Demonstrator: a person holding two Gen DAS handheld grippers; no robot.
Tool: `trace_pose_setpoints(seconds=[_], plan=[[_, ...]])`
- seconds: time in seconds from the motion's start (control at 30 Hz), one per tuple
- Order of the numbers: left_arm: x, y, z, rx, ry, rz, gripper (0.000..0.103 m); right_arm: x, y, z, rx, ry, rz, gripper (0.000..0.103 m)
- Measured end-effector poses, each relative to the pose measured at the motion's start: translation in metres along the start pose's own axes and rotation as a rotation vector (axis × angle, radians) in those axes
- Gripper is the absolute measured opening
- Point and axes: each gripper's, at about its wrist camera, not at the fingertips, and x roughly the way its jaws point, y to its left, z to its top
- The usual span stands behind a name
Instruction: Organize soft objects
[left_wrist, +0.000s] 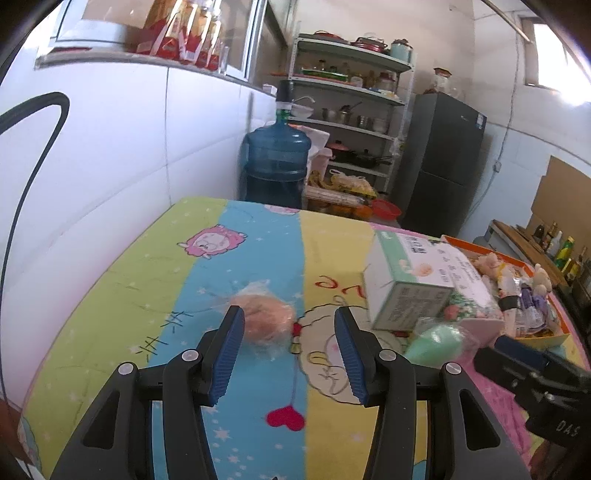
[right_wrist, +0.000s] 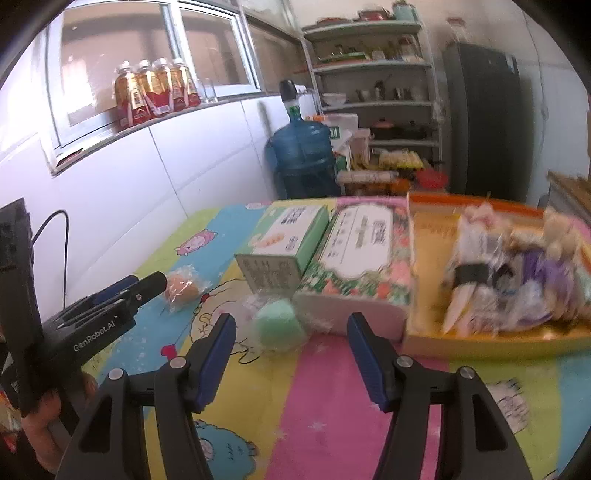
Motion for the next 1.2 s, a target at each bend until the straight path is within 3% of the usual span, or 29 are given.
trace_pose_setpoints(seconds=[0.27,0.4,1.2], plan=[[0.015,0.008,-0.004,0.012,0.028,-0.01,0.052,0.027,0.001,-0.01,0.058,0.055,-0.017,0.063],[0.026,0.013,-0.001,-0.007,0.051,-0.03,0.052,0.037,-0.003,-0.009,0.089,0.075,-0.023,0.078],[0.087,0.03,0.016,-0.067,0.157,0.059,0.059,0.069,-0.005,0.001,0.153,0.093,0.043,0.079]])
